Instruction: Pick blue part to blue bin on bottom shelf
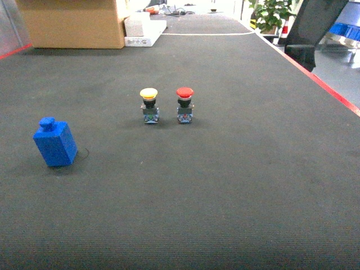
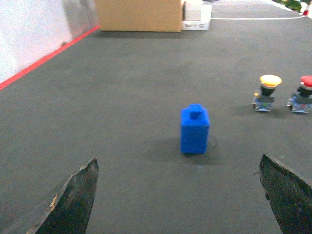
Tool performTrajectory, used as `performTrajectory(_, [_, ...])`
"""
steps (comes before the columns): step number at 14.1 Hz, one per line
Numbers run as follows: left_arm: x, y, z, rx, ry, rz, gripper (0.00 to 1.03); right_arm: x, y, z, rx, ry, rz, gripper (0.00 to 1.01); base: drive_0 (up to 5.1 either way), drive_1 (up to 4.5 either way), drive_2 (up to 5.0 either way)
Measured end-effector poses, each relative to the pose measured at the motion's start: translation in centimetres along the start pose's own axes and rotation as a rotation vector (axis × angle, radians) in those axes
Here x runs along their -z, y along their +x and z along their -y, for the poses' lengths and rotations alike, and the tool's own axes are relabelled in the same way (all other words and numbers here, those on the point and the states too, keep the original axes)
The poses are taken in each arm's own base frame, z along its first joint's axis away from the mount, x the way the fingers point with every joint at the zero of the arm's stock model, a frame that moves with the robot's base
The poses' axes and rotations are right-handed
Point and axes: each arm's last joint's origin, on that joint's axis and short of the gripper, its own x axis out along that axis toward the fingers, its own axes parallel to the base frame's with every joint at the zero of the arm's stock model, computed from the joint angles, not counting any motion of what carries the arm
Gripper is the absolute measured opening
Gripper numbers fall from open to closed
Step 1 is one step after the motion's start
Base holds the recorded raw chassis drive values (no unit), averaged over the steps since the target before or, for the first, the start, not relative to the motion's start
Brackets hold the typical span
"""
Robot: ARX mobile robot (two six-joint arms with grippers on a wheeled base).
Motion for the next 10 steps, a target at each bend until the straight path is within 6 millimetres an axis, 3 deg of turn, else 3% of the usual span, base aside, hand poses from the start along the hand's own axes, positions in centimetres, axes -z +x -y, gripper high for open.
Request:
performTrajectory(2, [-1.4,4.3,2.2,0.087,0.004,0.017,0.98,0.0,0.0,0.0,0.000,0.000,0.000,0.98,0.0,0.00,0.0])
performTrajectory(3, [-1.1,6.6,3.0,0.091,0.014,-0.010,0.98,0.0,0.0,0.0,0.000,0.000,0.000,0.98,0.0,0.00,0.0])
performTrajectory(7, [0.6,13.8,3.5,0.042,0.007,-0.101,0.98,0.0,0.0,0.0,0.000,0.000,0.000,0.98,0.0,0.00,0.0])
performTrajectory(10, [2.8,17.4,4.1,0.029,-0.011,-0.164,0.98,0.0,0.0,0.0,0.000,0.000,0.000,0.98,0.0,0.00,0.0])
